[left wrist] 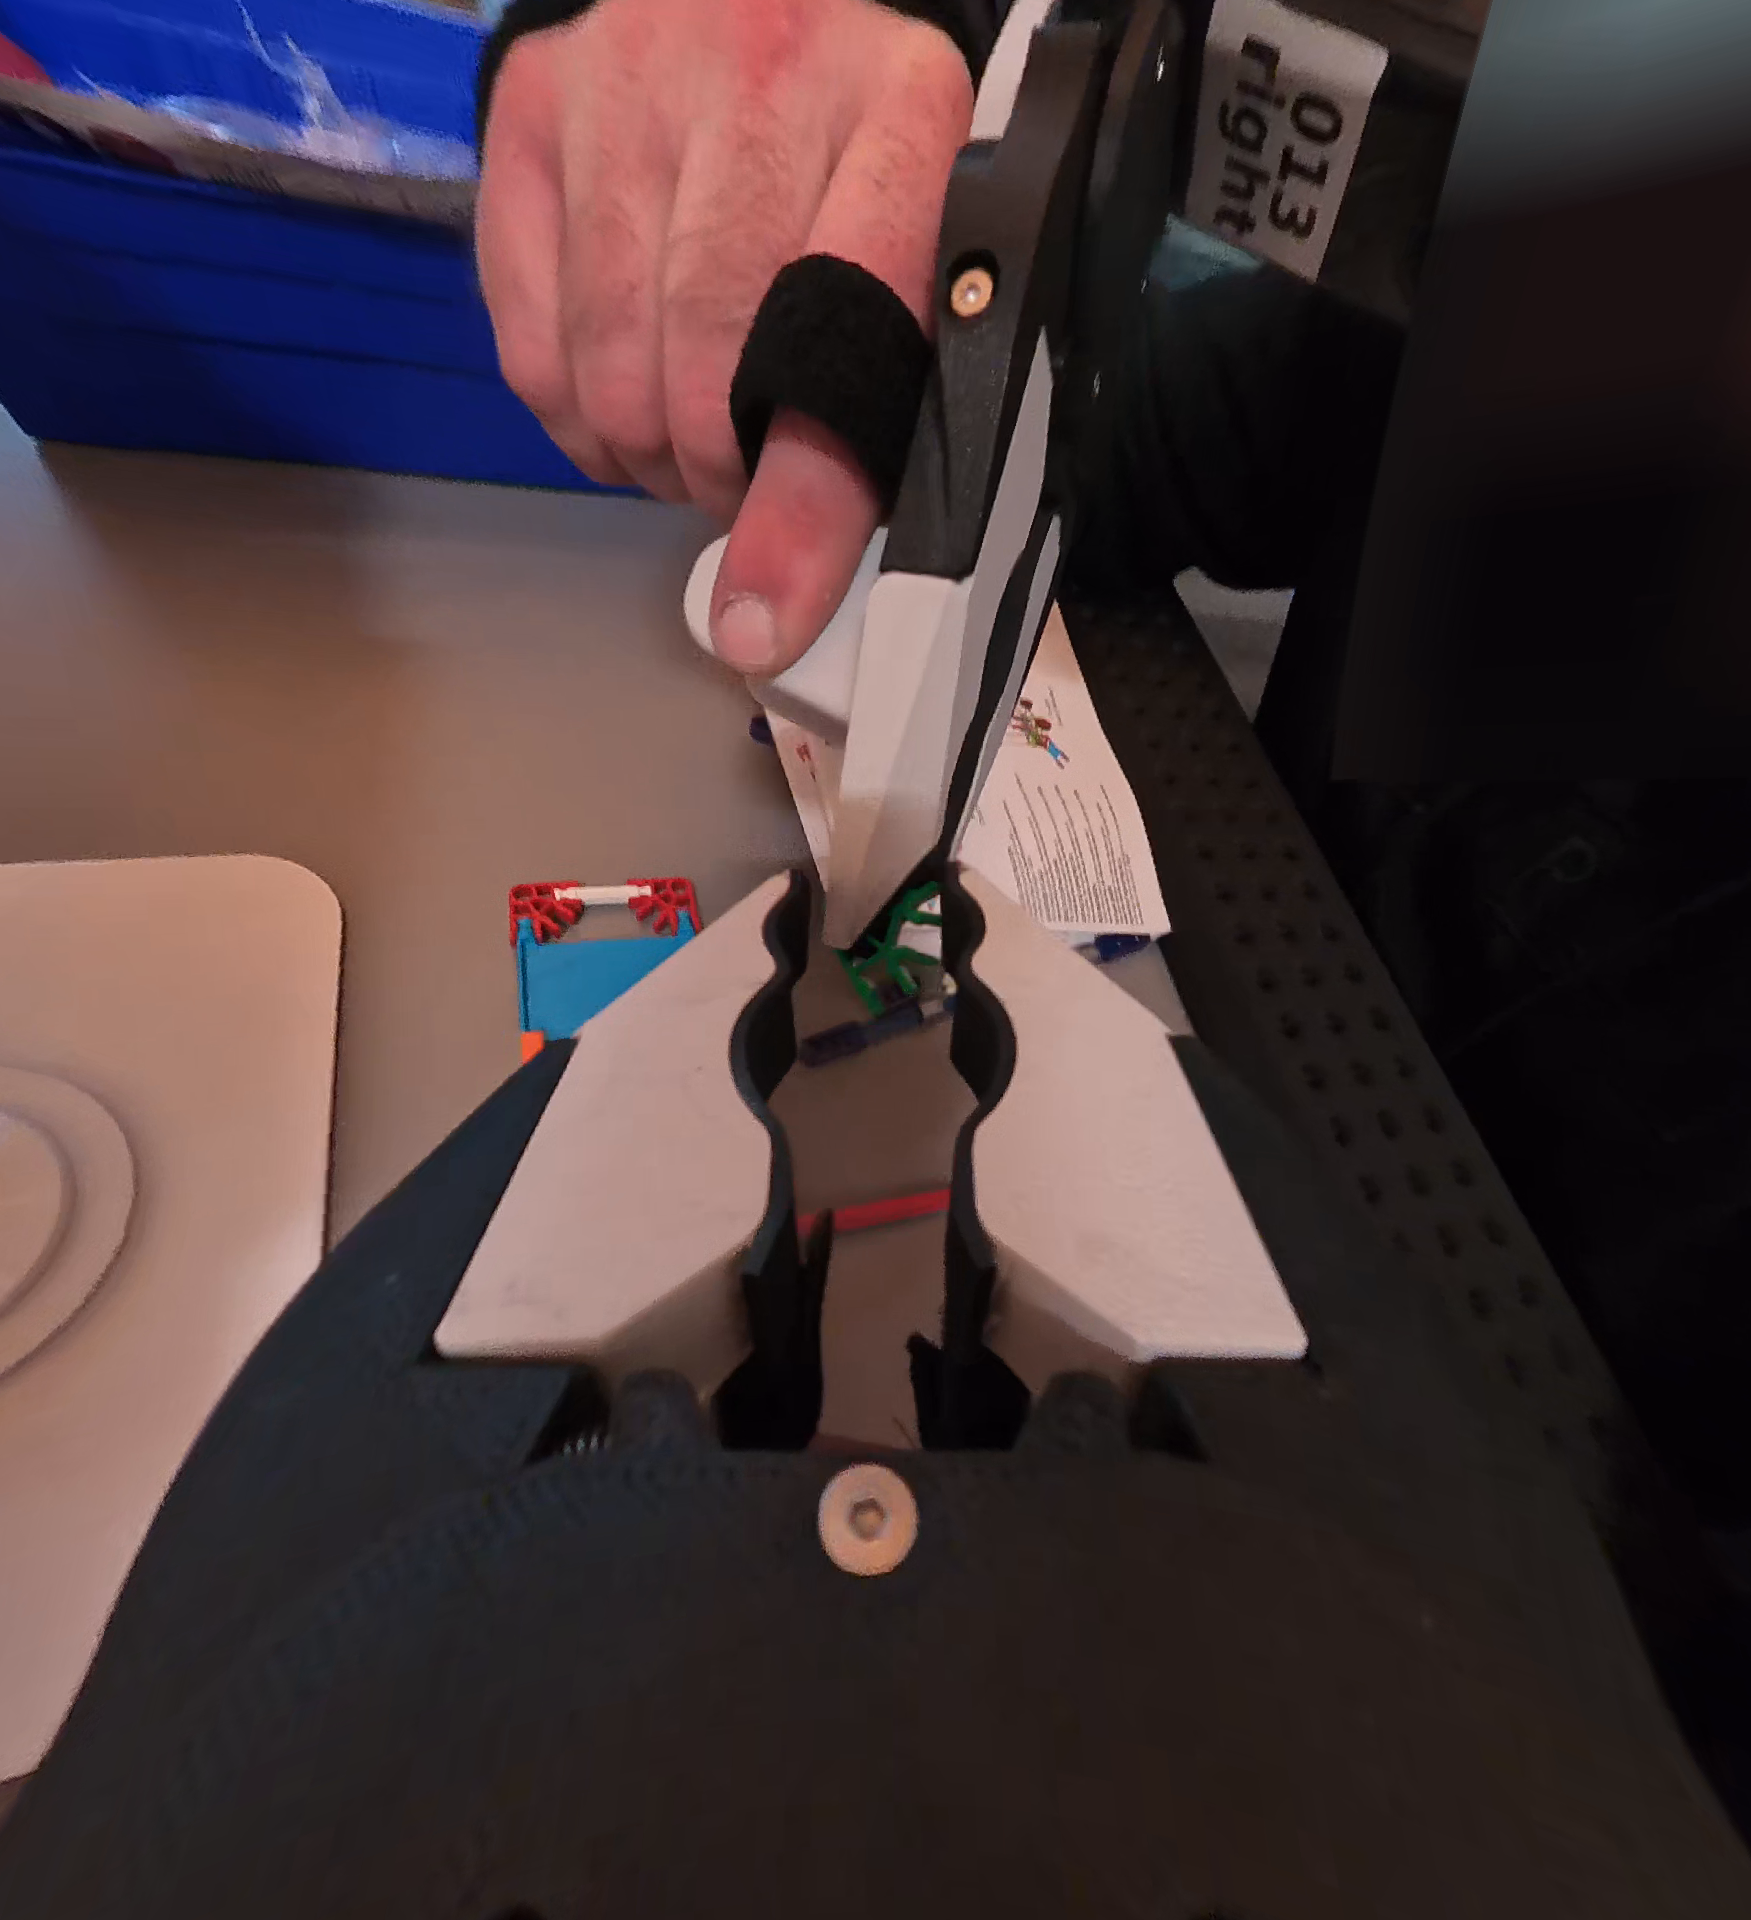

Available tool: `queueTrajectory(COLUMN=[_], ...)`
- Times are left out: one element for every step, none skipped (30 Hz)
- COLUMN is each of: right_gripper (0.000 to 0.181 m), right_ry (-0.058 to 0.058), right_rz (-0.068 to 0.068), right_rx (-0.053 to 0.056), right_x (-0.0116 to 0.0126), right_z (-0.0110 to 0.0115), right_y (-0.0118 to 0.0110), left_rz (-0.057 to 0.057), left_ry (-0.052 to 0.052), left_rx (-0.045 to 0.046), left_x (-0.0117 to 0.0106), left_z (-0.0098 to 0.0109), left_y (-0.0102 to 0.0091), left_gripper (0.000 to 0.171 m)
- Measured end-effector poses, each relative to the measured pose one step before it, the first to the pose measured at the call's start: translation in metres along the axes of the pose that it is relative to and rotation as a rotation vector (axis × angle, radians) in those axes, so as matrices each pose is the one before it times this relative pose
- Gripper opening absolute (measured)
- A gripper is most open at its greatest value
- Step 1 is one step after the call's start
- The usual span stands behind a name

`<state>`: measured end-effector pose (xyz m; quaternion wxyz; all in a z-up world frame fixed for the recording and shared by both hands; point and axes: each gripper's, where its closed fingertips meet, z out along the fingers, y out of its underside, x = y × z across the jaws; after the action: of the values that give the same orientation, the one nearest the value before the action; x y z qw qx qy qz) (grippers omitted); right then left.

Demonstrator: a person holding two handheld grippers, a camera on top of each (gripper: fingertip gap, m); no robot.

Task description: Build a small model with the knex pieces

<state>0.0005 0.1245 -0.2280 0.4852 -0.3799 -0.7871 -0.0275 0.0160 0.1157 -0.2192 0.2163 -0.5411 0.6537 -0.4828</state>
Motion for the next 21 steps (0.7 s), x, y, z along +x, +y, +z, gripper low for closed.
queueTrajectory(right_gripper=[0.003,0.003,0.003,0.003,0.003,0.003,0.003,0.003,0.003,0.003,0.003,0.003,0.003,0.003,0.003,0.003,0.003,0.003,0.003,0.003,0.003], right_ry=[0.0184,0.0132,0.0108,0.0116,0.0097,0.0059,0.0011,-0.0026,-0.0016,0.0014,-0.0045,-0.0111,-0.0037,-0.0026,-0.0191,-0.0217,-0.0103,-0.0163,-0.0254,-0.016,-0.0109], right_rz=[0.0043,0.0047,0.0089,0.0162,0.0162,0.0139,0.0201,0.032,0.0379,0.0331,0.0393,0.0579,0.0629,0.0597,0.0641,0.0665,0.063,0.0615,0.0556,0.0458,0.0413], right_rx=[-0.0039,-0.001,0.0097,0.0087,-0.0008,-0.0006,0.013,0.0246,0.0172,0.0075,0.0116,0.0188,0.0212,0.0211,0.0224,0.0274,0.0329,0.0331,0.0334,0.0327,0.0211], right_x=[0.00411,0.00333,0.00296,0.00369,0.00355,0.00289,0.00226,0.00241,0.00333,0.00378,0.00317,0.00332,0.00506,0.00541,0.00318,0.0028,0.00451,0.00345,0.00126,0.00186,0.002], right_z=[-0.00133,-0.00151,-0.00177,-0.00166,-0.00123,-0.00116,-0.00177,-0.00228,-0.00206,-0.00191,-0.00186,-0.00177,-0.00178,-0.00178,-0.00173,-0.00203,-0.00228,-0.00233,-0.00229,-0.00216,-0.00153], right_y=[0.00051,0.00068,-0.00023,0.00073,0.0027,0.00318,0.00115,-0.0009,0.00013,0.00213,0.00247,0.00221,0.00256,0.00285,0.00272,0.00155,0.00017,-0.00058,-0.00149,-0.00207,-0.00102], left_rz=[-0.0006,-0.0001,0.0012,-0.006,-0.0082,0.0047,0.0079,0.0009,0.0029,0.0136,0.0162,0.0161,0.0246,0.0346,0.0303,0.0244,0.0298,0.0339,0.0248,0.0155,0.0176], left_ry=[-0.0032,0.0012,-0.0091,-0.0238,-0.0141,-0.0193,-0.0333,-0.0288,-0.0196,-0.0164,-0.0272,-0.0377,-0.0368,-0.0498,-0.0417,-0.0263,-0.0363,-0.0351,-0.0098,0.0019,-0.013], left_rx=[0.02613,0.02755,0.02691,0.01852,0.01779,0.01897,0.02032,0.02388,0.02611,0.029,0.01947,-0.0008,-0.00389,0.00413,0.0074,0.00226,-0.00118,0.00421,0.00939,0.00187,-0.00452], left_x=[-0.00112,-0.00027,-0.00187,-0.00484,-0.00301,-0.00279,-0.00451,-0.00382,-0.002,-0.00054,-0.00181,-0.00343,-0.00295,-0.00433,-0.00322,-0.00126,-0.00265,-0.00224,0.0014,0.0028,0.00022], left_z=[-0.00237,-0.00216,-0.00199,-0.00182,-0.00191,-0.00198,-0.00209,-0.00236,-0.00247,-0.00291,-0.00274,-0.00232,-0.00199,-0.00198,-0.0019,-0.00133,-0.0008,-0.00039,-0.00009,0.00054,0.0013], left_y=[-0.00372,-0.00401,-0.00426,-0.0035,-0.00353,-0.00368,-0.00441,-0.00559,-0.00649,-0.00698,-0.00596,-0.0029,-0.00217,-0.00347,-0.00397,-0.00341,-0.00271,-0.00319,-0.00333,-0.00159,-0.00009], left_gripper=[0.023,0.023,0.025,0.031,0.029,0.027,0.027,0.027,0.028,0.028,0.03,0.03,0.031,0.032,0.032,0.033,0.034,0.033,0.033,0.033,0.033])
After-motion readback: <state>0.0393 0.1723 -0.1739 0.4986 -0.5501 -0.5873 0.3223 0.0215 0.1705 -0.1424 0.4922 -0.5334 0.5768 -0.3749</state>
